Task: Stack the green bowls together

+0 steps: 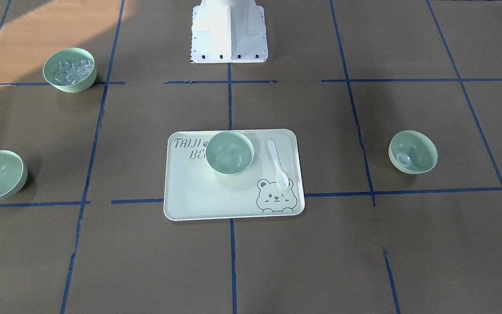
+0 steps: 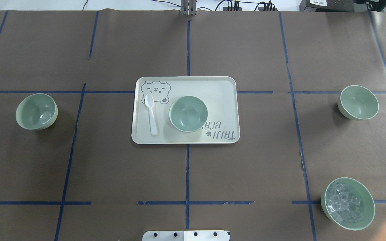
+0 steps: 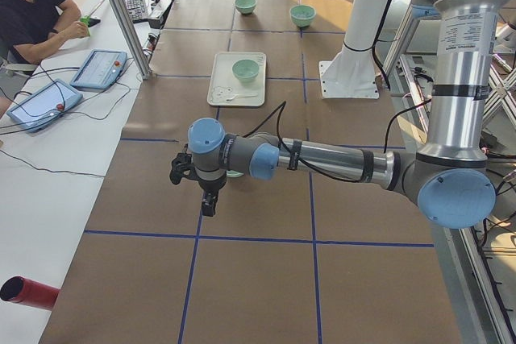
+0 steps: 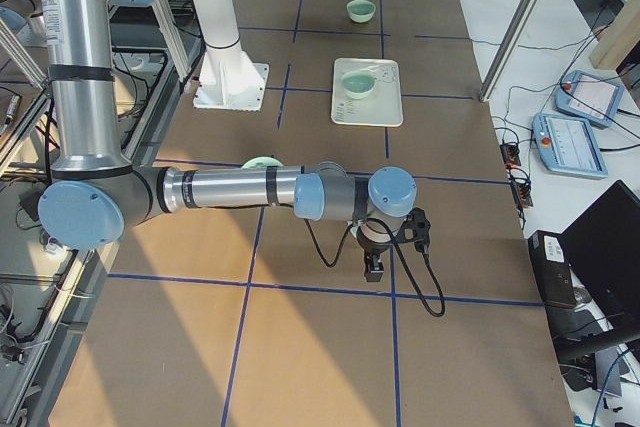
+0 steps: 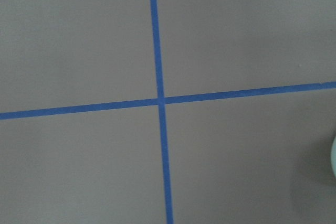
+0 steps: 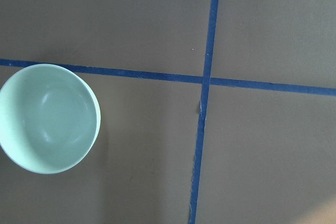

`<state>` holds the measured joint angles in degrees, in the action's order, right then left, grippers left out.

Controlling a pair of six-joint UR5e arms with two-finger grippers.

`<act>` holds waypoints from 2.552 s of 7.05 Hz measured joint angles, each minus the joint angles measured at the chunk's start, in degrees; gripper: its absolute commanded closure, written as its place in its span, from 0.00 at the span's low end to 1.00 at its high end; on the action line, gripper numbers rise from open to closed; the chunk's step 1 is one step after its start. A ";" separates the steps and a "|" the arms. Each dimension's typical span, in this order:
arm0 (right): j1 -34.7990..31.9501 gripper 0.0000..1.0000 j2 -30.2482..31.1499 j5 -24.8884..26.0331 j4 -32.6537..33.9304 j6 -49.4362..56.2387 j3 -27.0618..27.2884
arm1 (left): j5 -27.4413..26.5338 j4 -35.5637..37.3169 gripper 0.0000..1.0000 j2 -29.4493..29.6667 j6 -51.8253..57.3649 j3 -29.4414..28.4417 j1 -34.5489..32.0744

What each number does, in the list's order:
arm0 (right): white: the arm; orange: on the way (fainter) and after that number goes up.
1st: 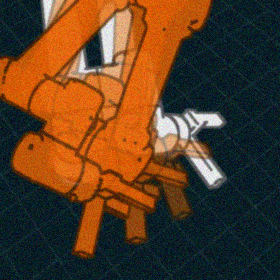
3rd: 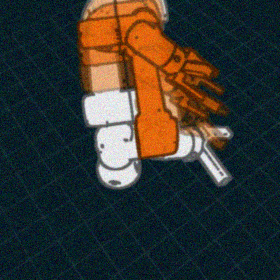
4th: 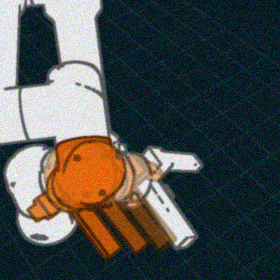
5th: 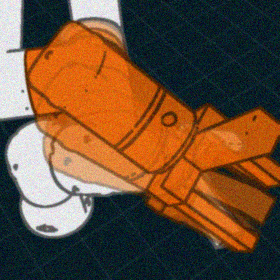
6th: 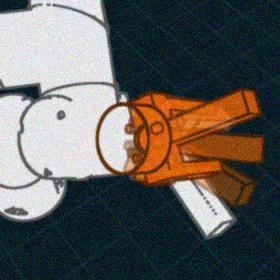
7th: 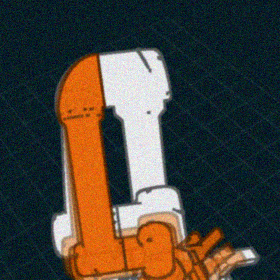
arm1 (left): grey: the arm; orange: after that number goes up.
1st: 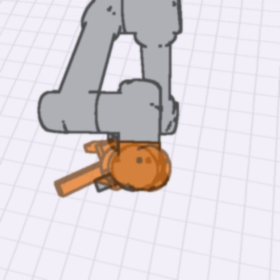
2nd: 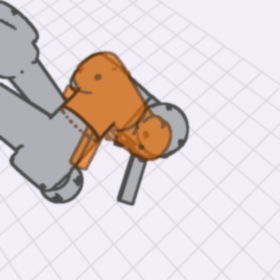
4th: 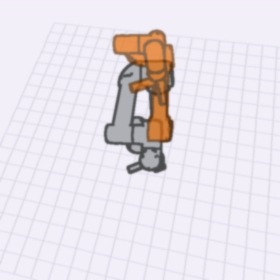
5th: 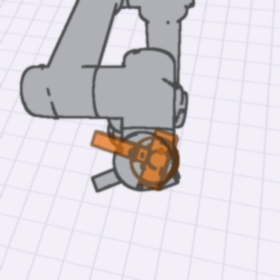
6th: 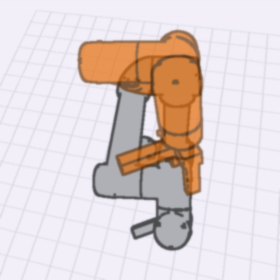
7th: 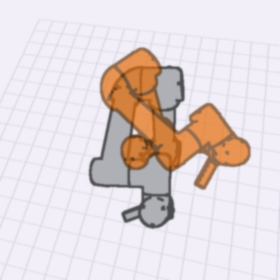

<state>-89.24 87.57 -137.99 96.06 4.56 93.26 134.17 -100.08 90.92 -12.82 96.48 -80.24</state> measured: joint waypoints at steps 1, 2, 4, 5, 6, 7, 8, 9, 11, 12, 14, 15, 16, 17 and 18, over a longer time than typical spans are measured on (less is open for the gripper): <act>0.01 0.00 -0.49 0.00 0.00 -0.11 0.07 | 0.13 -4.39 0.00 -0.06 -6.53 0.17 3.38; 0.02 0.00 -0.84 0.01 0.00 -0.15 0.10 | 0.17 -7.50 0.00 -0.15 -11.90 0.11 6.60; 0.04 0.00 -1.21 -0.03 0.00 -0.34 0.09 | -0.21 -13.67 0.01 -0.26 -21.27 -0.64 12.62; 0.03 0.00 -1.70 -0.12 0.00 -1.04 0.08 | -1.00 -17.61 0.02 -0.29 -26.37 -1.64 15.37; 0.04 0.00 -2.63 -0.17 0.00 -2.74 0.09 | -2.36 -21.55 0.06 -0.28 -30.14 -3.28 17.51; 0.07 0.00 -3.20 -0.29 0.00 -4.91 0.10 | -3.45 -24.24 0.11 -0.20 -32.57 -4.82 19.05; 0.09 0.00 -3.45 -0.40 0.00 -6.37 0.12 | -4.46 -25.50 0.17 -0.10 -34.22 -5.70 20.20; 0.17 0.00 -3.57 -0.52 0.00 -7.03 0.21 | -5.37 -26.00 0.24 0.04 -35.16 -6.27 21.07; 0.63 0.00 -3.62 -0.66 0.00 -7.57 0.42 | -6.22 -26.49 0.48 0.67 -36.73 -7.34 22.21; 1.14 0.00 -3.63 -0.62 -0.12 -7.91 0.42 | -6.37 -26.55 0.67 0.95 -37.45 -7.53 22.59; 3.43 0.00 -2.92 -0.32 -6.16 -14.46 -0.21 | -6.45 -26.55 0.94 1.36 -39.37 -7.61 23.53; 5.17 0.00 -2.14 -0.18 -11.91 -20.16 -1.08 | -6.46 -26.54 1.00 1.49 -39.83 -7.62 23.82; 6.70 0.00 -1.57 -0.12 -16.50 -24.62 -1.93 | -6.44 -26.47 1.00 1.50 -40.09 -7.41 23.90; 7.94 0.00 -1.31 -0.08 -19.21 -27.70 -2.39 | -6.27 -26.30 1.00 1.42 -40.55 -6.32 23.86; 8.90 0.00 -1.22 -0.04 -20.23 -29.08 -2.56 | -5.99 -25.62 1.00 1.23 -41.05 -4.38 23.69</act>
<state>-80.35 86.35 -138.02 75.83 -24.52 90.70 128.18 -125.69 92.15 -53.87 92.11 -56.55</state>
